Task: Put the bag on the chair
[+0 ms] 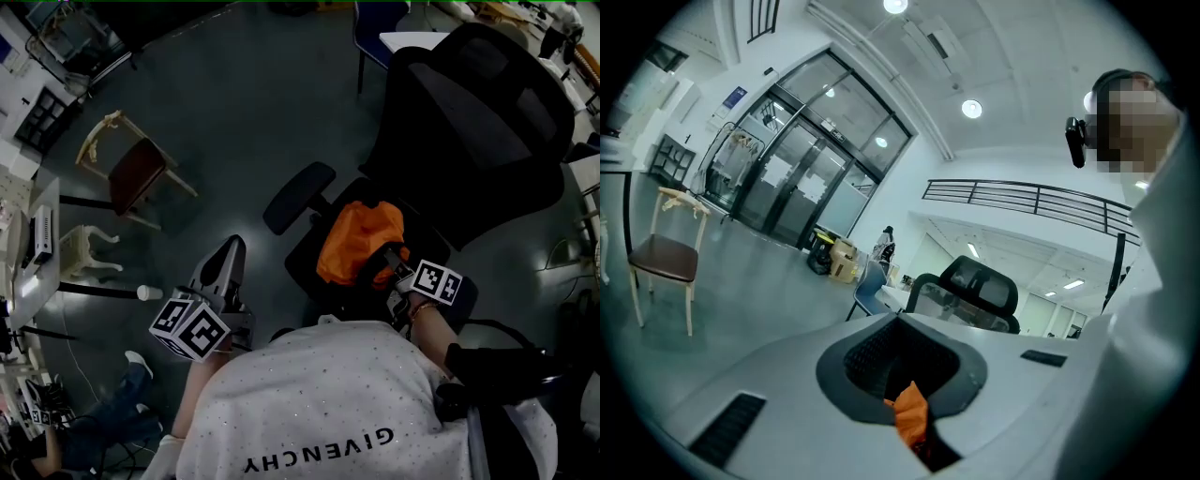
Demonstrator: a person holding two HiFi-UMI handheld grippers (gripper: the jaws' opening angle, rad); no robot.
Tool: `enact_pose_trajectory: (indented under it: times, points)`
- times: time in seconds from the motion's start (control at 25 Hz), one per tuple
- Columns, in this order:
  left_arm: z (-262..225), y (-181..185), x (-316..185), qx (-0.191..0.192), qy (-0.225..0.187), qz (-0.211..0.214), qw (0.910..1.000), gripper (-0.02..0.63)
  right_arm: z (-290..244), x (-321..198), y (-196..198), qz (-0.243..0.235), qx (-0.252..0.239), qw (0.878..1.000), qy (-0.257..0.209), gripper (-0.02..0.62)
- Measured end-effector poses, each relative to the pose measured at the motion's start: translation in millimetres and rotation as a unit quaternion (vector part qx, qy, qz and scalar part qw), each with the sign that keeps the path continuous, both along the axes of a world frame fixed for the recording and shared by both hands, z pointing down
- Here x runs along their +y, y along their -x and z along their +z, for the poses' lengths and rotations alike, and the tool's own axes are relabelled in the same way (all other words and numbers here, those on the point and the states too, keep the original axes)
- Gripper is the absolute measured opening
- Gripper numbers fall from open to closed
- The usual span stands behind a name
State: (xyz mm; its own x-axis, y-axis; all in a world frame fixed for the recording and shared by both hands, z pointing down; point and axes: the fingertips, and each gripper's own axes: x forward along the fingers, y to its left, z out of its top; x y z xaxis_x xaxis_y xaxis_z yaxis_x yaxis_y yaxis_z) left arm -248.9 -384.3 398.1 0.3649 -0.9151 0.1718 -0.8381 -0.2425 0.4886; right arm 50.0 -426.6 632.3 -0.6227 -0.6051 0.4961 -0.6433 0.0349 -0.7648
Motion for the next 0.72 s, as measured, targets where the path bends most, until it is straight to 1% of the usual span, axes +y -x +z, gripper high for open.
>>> enact_pose_trajectory:
  times: [0.16,0.36,0.56,0.72]
  points:
    - [-1,3,1,0.002,-0.002,-0.003,1.0,0.002,5,6,-3,-0.004,0.015,1.0,0.006,0.031]
    - [0,-8,0,-0.001,0.002,0.004,1.0,0.002,20,17,-12,-0.005,0.039,0.999,0.024,0.037]
    - [3,-18,8,-0.005,0.009,0.014,0.9998,0.002,29,23,-27,0.005,0.042,0.999,0.032,0.035]
    - [7,-15,14,-0.007,0.013,0.003,0.9999,0.002,34,25,-33,0.013,0.031,0.999,0.031,0.037]
